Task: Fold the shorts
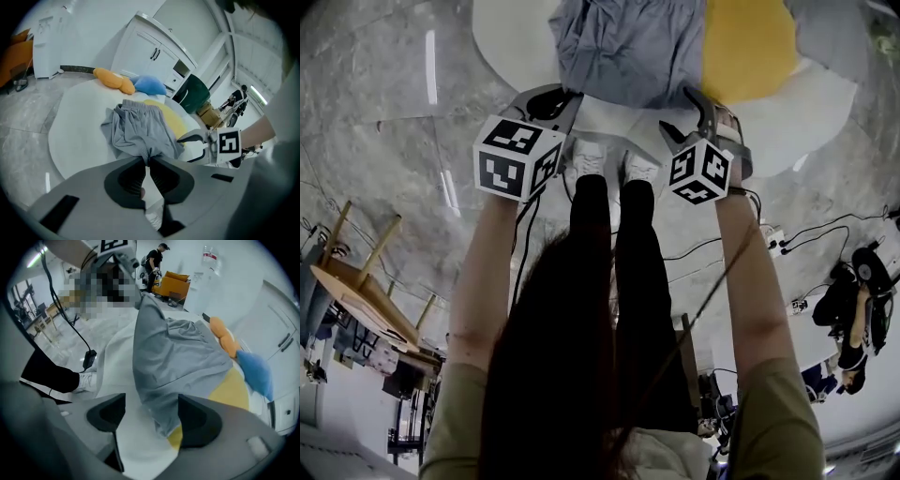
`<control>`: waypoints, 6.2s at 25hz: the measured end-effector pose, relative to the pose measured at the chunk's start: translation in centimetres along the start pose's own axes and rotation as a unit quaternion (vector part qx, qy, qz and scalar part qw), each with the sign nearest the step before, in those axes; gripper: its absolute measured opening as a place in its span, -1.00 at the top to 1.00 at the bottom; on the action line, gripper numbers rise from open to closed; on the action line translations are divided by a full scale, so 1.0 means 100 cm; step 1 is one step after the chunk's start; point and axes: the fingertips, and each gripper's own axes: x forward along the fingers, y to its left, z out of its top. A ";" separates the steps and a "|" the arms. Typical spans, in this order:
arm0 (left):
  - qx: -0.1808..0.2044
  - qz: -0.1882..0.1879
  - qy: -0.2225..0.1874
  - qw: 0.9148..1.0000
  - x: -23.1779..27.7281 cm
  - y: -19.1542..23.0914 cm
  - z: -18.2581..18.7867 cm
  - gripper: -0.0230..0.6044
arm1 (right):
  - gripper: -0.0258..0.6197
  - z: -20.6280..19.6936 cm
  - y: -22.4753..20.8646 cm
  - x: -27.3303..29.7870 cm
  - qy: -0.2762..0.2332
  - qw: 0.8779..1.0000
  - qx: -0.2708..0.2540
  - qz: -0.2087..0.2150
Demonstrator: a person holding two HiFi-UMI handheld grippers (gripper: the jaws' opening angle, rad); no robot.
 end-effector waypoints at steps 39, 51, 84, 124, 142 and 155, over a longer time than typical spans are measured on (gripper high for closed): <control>0.461 0.185 0.100 0.862 0.053 0.023 -0.044 -0.34 | 0.89 0.021 -0.016 -0.041 -0.063 0.978 0.120 0.158; 0.526 0.196 0.098 0.822 0.033 0.039 -0.008 0.76 | 0.89 0.019 -0.030 -0.062 -0.049 0.972 0.114 0.201; 0.361 0.184 0.060 0.912 0.027 -0.023 0.145 0.78 | 0.89 0.008 -0.197 -0.141 0.003 0.988 -0.135 -0.078; 0.411 -0.057 0.200 0.888 0.136 0.011 0.114 -0.34 | -0.28 -0.002 -0.198 0.003 0.128 0.961 -0.174 0.175; 0.200 -0.023 -0.083 0.976 -0.091 -0.060 0.213 -0.34 | -0.28 0.107 -0.209 -0.257 -0.247 0.948 0.194 -0.054; 0.081 0.074 -0.340 0.934 -0.422 -0.236 0.293 -0.33 | -0.28 0.230 -0.154 -0.636 -0.467 0.793 0.307 -0.240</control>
